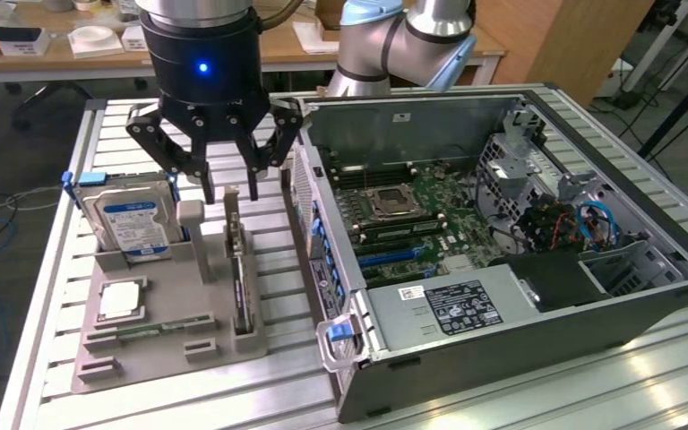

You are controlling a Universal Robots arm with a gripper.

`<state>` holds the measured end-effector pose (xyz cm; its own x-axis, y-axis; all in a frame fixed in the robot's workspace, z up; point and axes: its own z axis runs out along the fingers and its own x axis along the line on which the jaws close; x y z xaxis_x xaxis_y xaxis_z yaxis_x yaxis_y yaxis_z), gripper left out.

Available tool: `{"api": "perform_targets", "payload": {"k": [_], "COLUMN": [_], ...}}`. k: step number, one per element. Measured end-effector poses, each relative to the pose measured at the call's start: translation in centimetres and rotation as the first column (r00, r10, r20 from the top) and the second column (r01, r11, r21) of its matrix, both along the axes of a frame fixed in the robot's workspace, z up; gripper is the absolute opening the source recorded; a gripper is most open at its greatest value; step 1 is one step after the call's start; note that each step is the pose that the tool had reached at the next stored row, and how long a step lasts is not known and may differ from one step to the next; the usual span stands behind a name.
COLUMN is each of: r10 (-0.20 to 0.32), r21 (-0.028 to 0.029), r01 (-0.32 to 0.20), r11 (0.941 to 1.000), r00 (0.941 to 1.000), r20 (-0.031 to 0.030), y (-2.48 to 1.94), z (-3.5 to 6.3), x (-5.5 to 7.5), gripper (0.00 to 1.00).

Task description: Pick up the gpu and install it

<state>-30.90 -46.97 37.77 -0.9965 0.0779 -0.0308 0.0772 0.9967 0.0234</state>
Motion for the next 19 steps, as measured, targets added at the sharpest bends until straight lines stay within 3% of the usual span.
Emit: {"api": "perform_targets", "payload": {"k": [19], "r10": [0.0], "r21": [-0.0003], "r01": [0.0], "r11": [1.0], "r00": [1.0], "r20": [0.0002], "y": [0.0], "z": [-1.05], "x": [0.0], "gripper": [0.47]}}
